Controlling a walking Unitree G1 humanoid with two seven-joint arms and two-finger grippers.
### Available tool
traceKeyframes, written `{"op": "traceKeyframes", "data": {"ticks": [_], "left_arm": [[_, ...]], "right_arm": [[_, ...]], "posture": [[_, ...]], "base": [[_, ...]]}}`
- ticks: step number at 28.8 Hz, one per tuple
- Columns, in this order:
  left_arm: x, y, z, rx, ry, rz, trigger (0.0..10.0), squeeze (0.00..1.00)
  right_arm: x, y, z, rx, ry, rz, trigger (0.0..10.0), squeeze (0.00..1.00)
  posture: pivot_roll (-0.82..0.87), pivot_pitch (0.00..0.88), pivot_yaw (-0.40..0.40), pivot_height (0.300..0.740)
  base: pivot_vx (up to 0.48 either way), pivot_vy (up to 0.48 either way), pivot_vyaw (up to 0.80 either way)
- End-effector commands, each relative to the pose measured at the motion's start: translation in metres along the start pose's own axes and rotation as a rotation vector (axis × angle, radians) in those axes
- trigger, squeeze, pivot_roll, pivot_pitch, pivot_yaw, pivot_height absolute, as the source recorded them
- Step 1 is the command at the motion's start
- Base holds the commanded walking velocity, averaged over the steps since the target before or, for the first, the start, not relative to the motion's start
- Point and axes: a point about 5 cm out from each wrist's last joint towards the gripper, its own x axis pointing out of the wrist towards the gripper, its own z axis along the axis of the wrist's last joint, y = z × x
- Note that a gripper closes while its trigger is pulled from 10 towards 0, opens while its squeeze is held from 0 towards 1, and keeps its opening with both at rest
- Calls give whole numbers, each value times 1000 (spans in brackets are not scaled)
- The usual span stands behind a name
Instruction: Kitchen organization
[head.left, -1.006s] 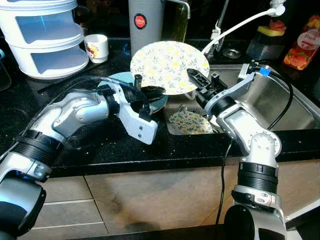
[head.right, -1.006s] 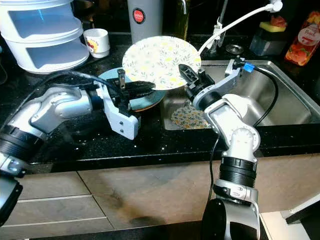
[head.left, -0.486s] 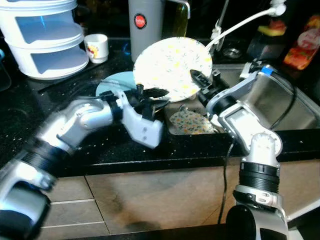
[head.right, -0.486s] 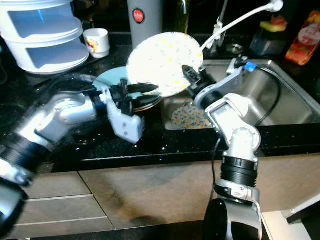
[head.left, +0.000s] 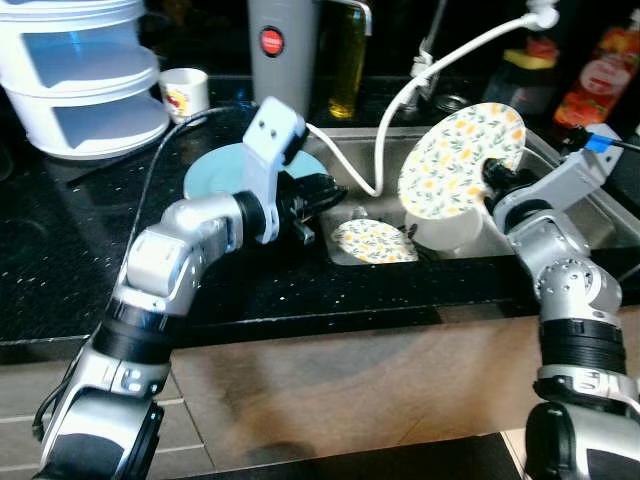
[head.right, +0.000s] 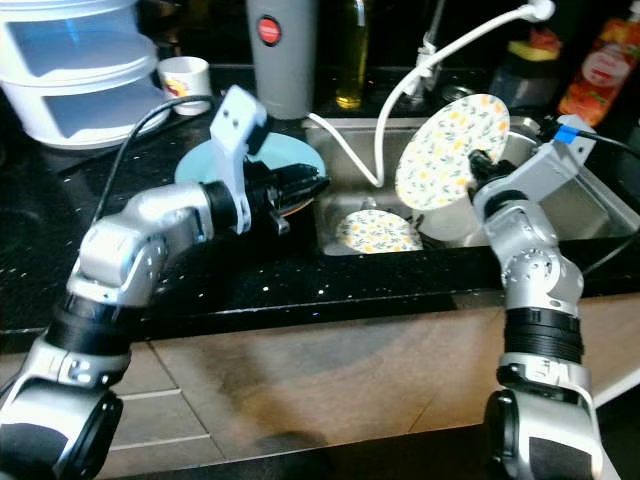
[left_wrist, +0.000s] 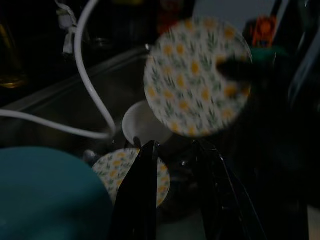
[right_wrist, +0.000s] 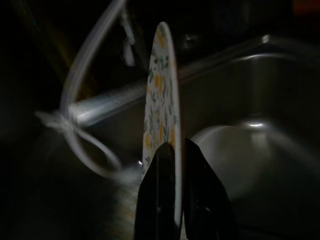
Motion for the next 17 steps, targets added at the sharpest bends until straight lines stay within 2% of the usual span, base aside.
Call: {"op": "traceKeyframes", "data": {"ticks": [1,2,3,4,5,7,9,11,15,16,17], "left_arm": [[0,4,0,-63,5,45,10000,0],[0,4,0,-63,5,45,10000,0],[-3,3,5,-77,-6,58,10000,0],[-3,3,5,-77,-6,58,10000,0],[-3,0,8,-96,-15,65,10000,0],[-3,-1,8,-107,-13,64,10000,0],[0,-5,5,-146,38,56,10000,0],[2,-11,-5,-63,184,22,10000,0],[3,-12,-3,-30,195,9,10000,0],[4,-13,-2,-15,193,7,10000,0],[4,-14,-1,-5,192,6,10000,0]], "right_arm": [[3,0,-8,-136,35,-3,10000,0],[3,0,-8,-136,35,-3,10000,0],[5,-3,-8,-239,46,-7,10000,0],[5,-3,-8,-239,46,-7,10000,0],[9,0,-2,-333,47,27,10000,0],[11,3,0,-360,55,49,10000,0],[15,12,-1,-431,84,145,10000,0],[23,27,-1,-516,95,251,10000,0],[27,34,-3,-556,107,281,10000,0],[29,35,-5,-584,113,271,10000,855],[30,35,-7,-603,117,264,10000,855]], "posture": [[122,63,-33,740],[122,63,-33,740],[118,62,-34,740],[118,62,-34,740],[110,60,-37,740],[106,57,-38,740],[108,56,-42,740],[111,53,-44,740],[115,52,-41,740],[116,53,-40,740],[116,53,-40,740]], "base": [[0,0,0],[0,0,0],[0,0,0],[0,0,0],[0,0,0],[0,0,0],[0,0,0],[0,0,0],[0,0,0],[0,0,0],[0,0,0]]}}
